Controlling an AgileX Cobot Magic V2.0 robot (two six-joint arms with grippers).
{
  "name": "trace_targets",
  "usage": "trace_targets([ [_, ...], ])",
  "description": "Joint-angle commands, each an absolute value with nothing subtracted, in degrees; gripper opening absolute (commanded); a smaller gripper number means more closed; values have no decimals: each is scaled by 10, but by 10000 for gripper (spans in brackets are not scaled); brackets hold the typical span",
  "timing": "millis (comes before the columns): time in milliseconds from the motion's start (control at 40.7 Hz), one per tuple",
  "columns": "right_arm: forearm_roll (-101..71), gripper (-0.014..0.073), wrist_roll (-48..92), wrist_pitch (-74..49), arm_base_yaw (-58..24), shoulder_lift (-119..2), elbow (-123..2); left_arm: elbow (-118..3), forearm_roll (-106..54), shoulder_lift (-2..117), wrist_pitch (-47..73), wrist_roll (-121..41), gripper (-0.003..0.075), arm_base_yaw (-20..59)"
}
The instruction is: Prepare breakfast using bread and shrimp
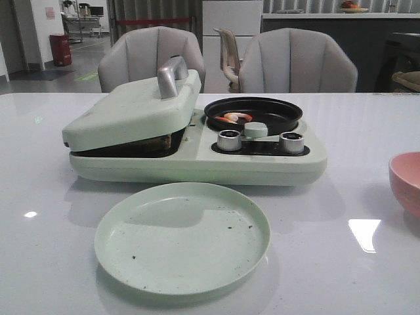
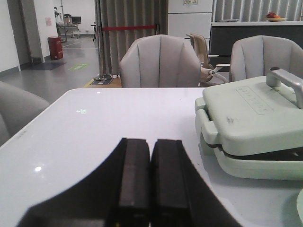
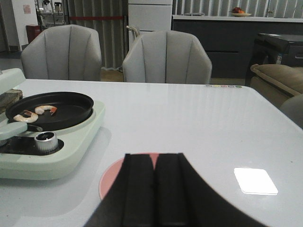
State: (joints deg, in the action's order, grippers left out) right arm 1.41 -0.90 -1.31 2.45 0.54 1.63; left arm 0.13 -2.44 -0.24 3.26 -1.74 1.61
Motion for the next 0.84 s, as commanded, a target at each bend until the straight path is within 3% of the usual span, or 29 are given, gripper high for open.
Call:
trace_targets([
  [0,11,35,-11,57,28,19,6,4,-29,-14,-20,-12,101,19],
  [811,10,35,-16,79,28,19,6,4,-29,-14,-20,-12,101,19],
])
